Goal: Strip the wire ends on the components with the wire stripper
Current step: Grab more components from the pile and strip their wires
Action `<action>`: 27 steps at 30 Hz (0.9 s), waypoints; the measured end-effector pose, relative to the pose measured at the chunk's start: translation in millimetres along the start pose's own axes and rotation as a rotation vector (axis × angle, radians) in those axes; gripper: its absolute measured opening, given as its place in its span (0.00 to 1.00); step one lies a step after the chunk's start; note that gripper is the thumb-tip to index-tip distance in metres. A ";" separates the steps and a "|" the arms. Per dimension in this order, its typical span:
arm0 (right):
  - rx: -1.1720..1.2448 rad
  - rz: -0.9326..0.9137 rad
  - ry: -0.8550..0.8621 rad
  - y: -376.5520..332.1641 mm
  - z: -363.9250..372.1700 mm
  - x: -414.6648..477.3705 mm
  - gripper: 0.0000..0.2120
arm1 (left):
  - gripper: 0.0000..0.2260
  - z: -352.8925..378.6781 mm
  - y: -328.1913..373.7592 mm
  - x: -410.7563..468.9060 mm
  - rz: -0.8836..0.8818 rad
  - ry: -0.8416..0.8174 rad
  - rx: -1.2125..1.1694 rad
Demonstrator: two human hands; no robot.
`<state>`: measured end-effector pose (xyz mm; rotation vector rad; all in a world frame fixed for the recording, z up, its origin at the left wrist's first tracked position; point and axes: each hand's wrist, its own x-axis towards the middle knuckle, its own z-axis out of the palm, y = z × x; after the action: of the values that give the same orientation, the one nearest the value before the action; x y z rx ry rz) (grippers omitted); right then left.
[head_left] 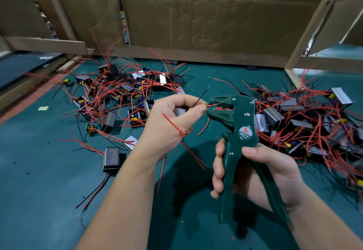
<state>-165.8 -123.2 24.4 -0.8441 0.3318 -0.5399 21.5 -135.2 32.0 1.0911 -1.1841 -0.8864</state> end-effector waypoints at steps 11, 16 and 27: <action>-0.053 -0.029 0.097 2.7 0.3 1.7 0.19 | 0.09 1.0 1.5 -1.3 0.072 -0.009 0.140; -0.071 -0.035 0.117 2.9 -0.7 1.2 0.19 | 0.09 -1.1 -0.5 -1.0 0.084 0.001 0.143; -0.073 -0.030 0.204 8.1 5.4 2.3 0.24 | 0.03 3.9 -1.4 0.4 0.006 -0.058 -0.092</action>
<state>-158.7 -116.8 21.3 -0.8670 0.5285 -0.6465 17.8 -136.7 30.8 0.9929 -1.1820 -0.9646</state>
